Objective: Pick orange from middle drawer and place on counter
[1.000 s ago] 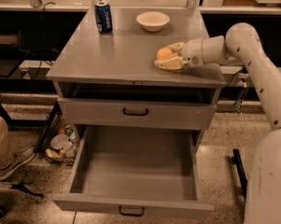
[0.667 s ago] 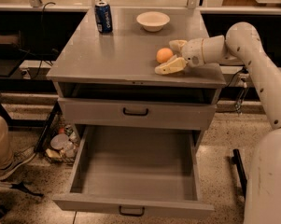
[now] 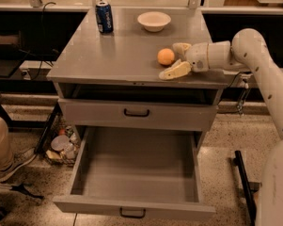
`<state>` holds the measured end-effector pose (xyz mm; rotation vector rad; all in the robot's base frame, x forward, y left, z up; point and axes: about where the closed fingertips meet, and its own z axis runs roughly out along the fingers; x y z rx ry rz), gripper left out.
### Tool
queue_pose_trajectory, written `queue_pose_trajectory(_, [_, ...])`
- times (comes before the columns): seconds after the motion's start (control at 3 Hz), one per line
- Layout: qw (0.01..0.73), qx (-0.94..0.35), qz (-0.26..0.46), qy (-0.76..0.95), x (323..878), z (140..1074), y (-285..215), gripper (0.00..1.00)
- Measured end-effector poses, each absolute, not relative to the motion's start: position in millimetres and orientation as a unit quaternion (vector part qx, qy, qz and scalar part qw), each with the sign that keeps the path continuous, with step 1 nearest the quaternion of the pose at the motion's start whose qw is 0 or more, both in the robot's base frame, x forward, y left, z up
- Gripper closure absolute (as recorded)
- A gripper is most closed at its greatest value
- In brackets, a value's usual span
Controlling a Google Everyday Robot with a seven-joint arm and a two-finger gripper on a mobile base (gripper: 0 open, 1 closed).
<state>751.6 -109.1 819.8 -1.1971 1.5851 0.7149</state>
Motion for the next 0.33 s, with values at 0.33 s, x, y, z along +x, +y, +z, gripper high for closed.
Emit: queue_pose_trajectory(0.33, [0.54,-0.494,0.286,0.619,719.8,854.4,-126.5,0.0])
